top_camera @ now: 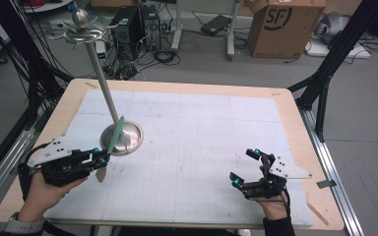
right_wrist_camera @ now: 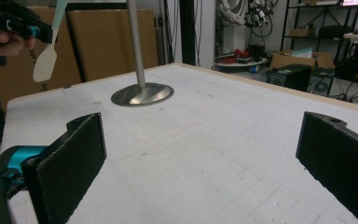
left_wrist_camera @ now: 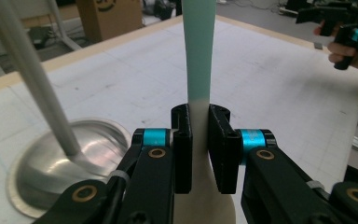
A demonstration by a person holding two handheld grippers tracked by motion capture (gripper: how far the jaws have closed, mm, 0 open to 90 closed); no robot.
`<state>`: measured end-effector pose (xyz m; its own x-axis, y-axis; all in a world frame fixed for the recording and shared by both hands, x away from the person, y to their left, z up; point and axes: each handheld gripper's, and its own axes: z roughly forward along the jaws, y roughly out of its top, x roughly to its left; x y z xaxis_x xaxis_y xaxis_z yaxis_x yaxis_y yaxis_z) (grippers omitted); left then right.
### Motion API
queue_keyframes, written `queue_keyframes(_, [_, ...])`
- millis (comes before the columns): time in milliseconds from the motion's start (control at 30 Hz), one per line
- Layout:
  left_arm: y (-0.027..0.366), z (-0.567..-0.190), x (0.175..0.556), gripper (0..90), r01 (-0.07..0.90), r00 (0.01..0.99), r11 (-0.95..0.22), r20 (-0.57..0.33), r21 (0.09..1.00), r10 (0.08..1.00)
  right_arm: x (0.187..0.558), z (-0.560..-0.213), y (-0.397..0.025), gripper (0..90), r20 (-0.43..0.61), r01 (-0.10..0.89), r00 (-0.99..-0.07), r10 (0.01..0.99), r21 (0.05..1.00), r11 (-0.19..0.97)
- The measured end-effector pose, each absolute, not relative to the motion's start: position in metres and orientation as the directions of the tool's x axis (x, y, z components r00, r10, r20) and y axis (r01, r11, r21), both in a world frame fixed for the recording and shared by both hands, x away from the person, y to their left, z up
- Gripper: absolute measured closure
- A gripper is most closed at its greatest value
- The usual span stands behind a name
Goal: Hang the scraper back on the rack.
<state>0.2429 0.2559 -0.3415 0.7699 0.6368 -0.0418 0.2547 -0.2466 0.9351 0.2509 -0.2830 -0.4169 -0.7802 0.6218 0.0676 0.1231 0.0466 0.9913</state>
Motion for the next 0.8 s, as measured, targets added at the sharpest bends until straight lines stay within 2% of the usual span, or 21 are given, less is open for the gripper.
queue_keyframes(567, [0.3,-0.308,0.259,80.4,0.193,0.7,-0.179,-0.007,0.965,0.715,0.251,-0.417,-0.283,0.3,0.066,0.121,-0.78,0.622,0.992,0.046])
queue_keyframes(800, [0.314,-0.3,0.267,80.5,0.174,0.695,-0.132,-0.026,0.976,0.719,0.251,-0.417,-0.283,0.4,0.068,0.121,-0.781,0.621,0.992,0.044])
